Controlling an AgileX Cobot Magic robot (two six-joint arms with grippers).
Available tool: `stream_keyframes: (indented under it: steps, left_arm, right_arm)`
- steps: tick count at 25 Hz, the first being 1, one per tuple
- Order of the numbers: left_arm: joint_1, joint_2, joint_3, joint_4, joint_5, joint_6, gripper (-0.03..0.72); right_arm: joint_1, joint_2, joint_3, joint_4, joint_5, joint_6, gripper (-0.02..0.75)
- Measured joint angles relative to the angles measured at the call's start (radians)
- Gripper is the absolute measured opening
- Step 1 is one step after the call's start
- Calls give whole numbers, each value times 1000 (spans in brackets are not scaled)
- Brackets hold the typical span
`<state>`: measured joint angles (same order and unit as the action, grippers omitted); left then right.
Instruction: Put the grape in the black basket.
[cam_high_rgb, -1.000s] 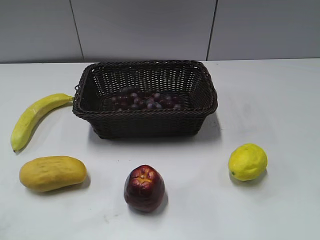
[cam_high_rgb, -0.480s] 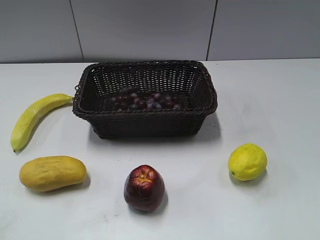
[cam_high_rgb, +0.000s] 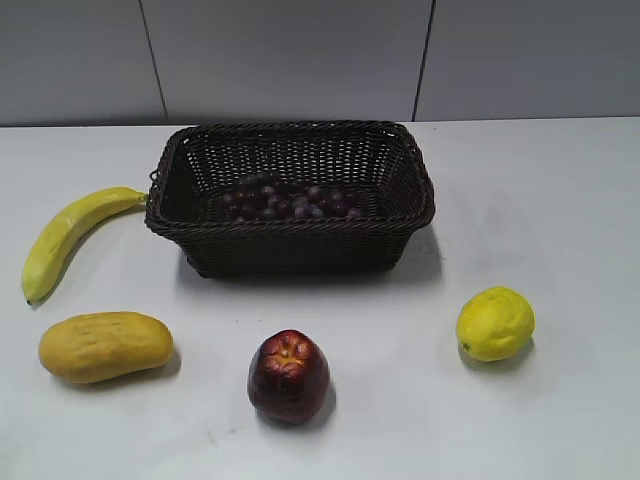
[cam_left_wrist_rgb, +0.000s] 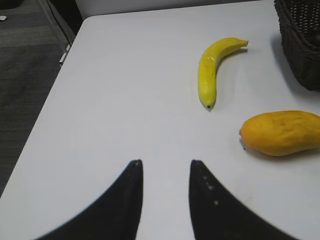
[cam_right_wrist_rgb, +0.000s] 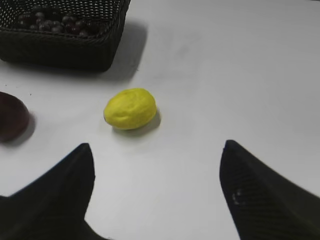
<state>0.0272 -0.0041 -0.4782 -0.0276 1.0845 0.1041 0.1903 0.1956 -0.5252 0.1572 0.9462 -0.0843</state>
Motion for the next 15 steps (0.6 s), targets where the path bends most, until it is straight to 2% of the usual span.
stream_keyframes:
  steps: [5, 15]
  left_arm:
    - [0, 0, 0, 0, 0, 0, 237]
    - [0, 0, 0, 0, 0, 0, 237]
  right_arm:
    - [0, 0, 16, 1, 79, 0, 590]
    - [0, 0, 22, -4, 90, -2, 590]
